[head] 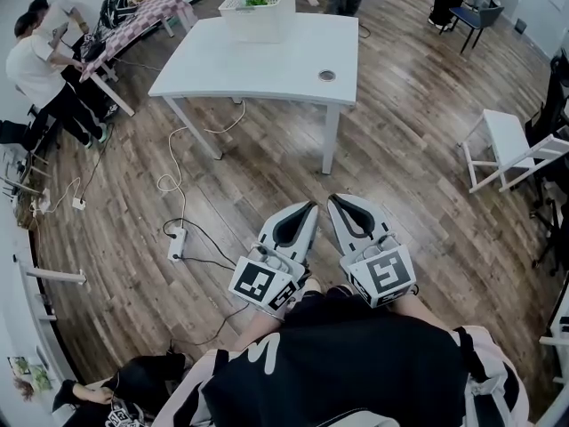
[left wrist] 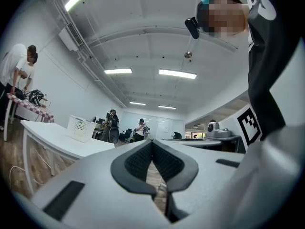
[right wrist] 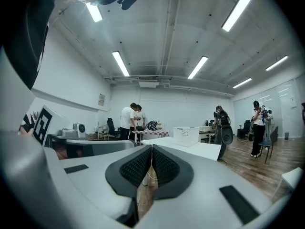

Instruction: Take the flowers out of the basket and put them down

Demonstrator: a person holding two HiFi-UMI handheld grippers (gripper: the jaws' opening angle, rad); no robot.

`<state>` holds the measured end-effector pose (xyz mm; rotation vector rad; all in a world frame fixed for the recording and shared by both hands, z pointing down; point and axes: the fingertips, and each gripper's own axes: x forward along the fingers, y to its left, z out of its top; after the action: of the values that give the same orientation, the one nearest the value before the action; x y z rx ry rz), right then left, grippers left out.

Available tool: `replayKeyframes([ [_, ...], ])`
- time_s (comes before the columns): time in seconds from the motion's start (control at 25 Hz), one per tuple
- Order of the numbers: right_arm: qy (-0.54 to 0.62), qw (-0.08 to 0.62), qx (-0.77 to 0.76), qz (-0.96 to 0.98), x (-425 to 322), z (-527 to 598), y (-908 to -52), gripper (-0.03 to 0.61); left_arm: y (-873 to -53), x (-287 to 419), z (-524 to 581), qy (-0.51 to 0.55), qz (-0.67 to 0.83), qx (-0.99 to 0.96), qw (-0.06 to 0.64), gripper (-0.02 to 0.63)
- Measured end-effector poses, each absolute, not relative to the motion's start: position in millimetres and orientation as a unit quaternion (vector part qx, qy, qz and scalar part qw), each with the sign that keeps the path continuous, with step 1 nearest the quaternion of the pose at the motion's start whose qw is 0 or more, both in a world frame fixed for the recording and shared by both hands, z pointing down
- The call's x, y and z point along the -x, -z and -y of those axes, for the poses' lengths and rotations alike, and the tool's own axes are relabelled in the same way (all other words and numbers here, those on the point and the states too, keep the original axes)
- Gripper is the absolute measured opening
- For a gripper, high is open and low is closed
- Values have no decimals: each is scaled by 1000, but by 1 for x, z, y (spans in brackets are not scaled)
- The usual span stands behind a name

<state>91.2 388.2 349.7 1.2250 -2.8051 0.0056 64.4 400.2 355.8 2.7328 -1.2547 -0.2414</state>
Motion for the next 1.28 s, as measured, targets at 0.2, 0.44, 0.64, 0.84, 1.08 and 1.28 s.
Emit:
replayKeyframes([
  [0.2, 2, 26, -414, 910, -76, -385, -347, 18, -361, -44, -398, 78, 409, -907, 64, 5],
  [0.44, 2, 45, -409, 911, -55, -391, -359, 18, -368, -29, -398, 84, 400, -910, 76, 5],
  [0.64, 4, 44, -407, 912, -47, -385, -357, 18, -369, -22, -393, 89, 400, -909, 80, 5],
  [0.84, 5, 44, -397, 917, -34, -368, -360, 18, -372, -9, -377, 86, 408, -905, 79, 5],
  [1.08, 16, 32, -387, 921, -22, -337, -352, 18, -363, 4, -345, 91, 422, -900, 61, 5],
  [1.28, 16, 37, -378, 925, -22, -298, -356, 18, -367, 4, -305, 88, 428, -897, 64, 5],
])
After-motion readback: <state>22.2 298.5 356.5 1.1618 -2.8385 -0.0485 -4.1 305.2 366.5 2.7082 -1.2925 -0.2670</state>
